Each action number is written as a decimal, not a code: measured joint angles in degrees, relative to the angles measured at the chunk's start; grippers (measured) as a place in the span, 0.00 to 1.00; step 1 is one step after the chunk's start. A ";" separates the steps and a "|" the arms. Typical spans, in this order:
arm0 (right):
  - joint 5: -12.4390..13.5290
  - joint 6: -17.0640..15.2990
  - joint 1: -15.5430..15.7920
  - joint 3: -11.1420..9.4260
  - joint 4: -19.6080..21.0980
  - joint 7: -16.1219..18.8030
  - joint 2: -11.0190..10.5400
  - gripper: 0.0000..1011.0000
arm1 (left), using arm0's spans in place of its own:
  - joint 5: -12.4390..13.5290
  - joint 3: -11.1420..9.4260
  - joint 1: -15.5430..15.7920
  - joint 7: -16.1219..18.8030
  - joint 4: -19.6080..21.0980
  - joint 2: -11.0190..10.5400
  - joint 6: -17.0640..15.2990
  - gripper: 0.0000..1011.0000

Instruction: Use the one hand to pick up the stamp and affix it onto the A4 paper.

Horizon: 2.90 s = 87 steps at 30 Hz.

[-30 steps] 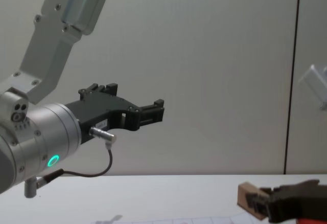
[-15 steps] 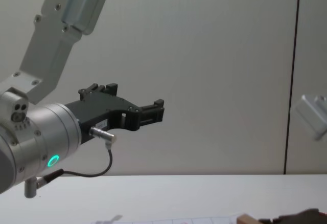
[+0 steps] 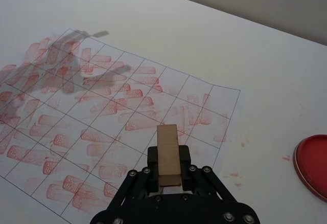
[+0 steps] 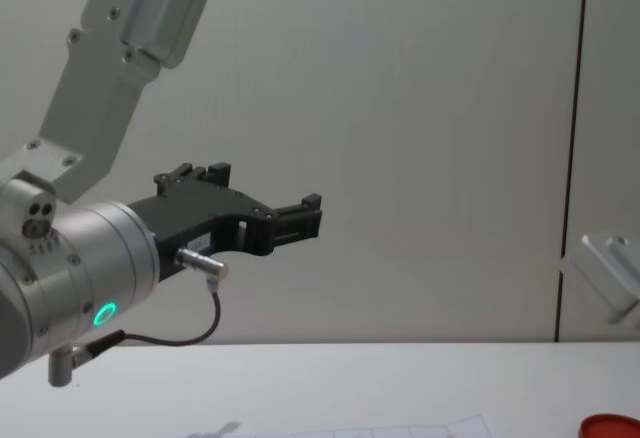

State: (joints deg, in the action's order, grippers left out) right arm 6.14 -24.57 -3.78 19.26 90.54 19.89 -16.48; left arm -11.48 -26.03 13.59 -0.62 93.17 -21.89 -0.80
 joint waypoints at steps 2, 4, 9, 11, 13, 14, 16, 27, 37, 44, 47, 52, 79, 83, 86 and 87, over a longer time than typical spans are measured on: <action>-0.14 0.32 -0.04 0.02 -0.32 0.20 0.02 0.21 | 0.00 0.00 0.00 0.00 0.00 0.00 0.00 0.99; -0.39 0.78 -0.17 0.11 -0.91 0.47 0.05 0.21 | 0.00 0.00 0.00 0.00 0.00 0.00 0.00 0.99; -0.80 1.36 -0.41 0.22 -1.99 1.02 0.09 0.21 | 0.00 0.00 0.00 0.00 0.00 0.00 0.00 0.99; -0.98 1.55 -0.52 0.27 -2.49 1.21 0.12 0.21 | 0.00 0.00 0.00 0.00 0.00 0.00 0.00 0.99; -1.13 1.62 -0.63 0.31 -3.02 1.35 0.15 0.21 | 0.00 0.00 0.00 0.00 0.00 0.00 0.00 0.99; -1.20 1.64 -0.66 0.32 -3.16 1.42 0.17 0.21 | 0.00 0.00 0.00 0.00 0.00 0.00 0.00 0.99; -1.33 1.70 -0.77 0.35 -3.59 1.50 0.21 0.21 | 0.00 0.00 0.00 0.00 0.00 0.00 0.00 0.99; -0.93 2.42 -1.11 0.28 -4.39 1.15 0.37 0.21 | 0.00 0.00 0.00 0.00 0.00 0.00 0.00 0.99; 1.88 3.15 -1.14 -0.56 -2.34 -0.92 0.39 0.21 | 0.00 0.00 0.00 -0.01 0.00 0.00 0.00 0.99; 5.58 4.01 -2.05 -2.04 1.66 -3.40 0.54 0.21 | 0.00 0.00 0.00 0.00 0.00 0.00 0.00 0.99; 6.92 4.07 -2.39 -2.68 2.81 -4.55 0.56 0.21 | 0.00 0.00 0.00 -0.01 0.00 0.00 0.00 0.99; 8.78 3.93 -2.80 -3.56 3.96 -6.34 0.52 0.21 | 0.00 0.00 0.00 0.00 0.00 0.00 0.00 0.99; 9.45 1.30 -3.75 -6.60 -1.83 -13.60 -0.80 0.21 | 0.00 0.00 0.00 0.00 0.00 0.00 0.00 0.99; 9.12 1.40 -4.01 -6.70 -3.14 -13.79 -0.79 0.21 | 0.00 0.00 0.00 0.00 0.00 0.00 0.00 0.99; 8.75 1.59 -4.37 -6.78 -4.78 -13.88 -0.70 0.21 | 0.00 0.00 0.00 0.00 0.00 0.00 0.00 0.99; 8.69 1.62 -4.46 -6.79 -5.16 -13.89 -0.67 0.21 | 0.00 0.00 0.00 0.00 0.00 0.00 0.00 0.99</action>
State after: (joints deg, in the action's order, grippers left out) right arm 14.82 -22.94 -8.23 12.47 85.37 6.00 -17.15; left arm -11.48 -26.02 13.58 -0.62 93.18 -21.89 -0.80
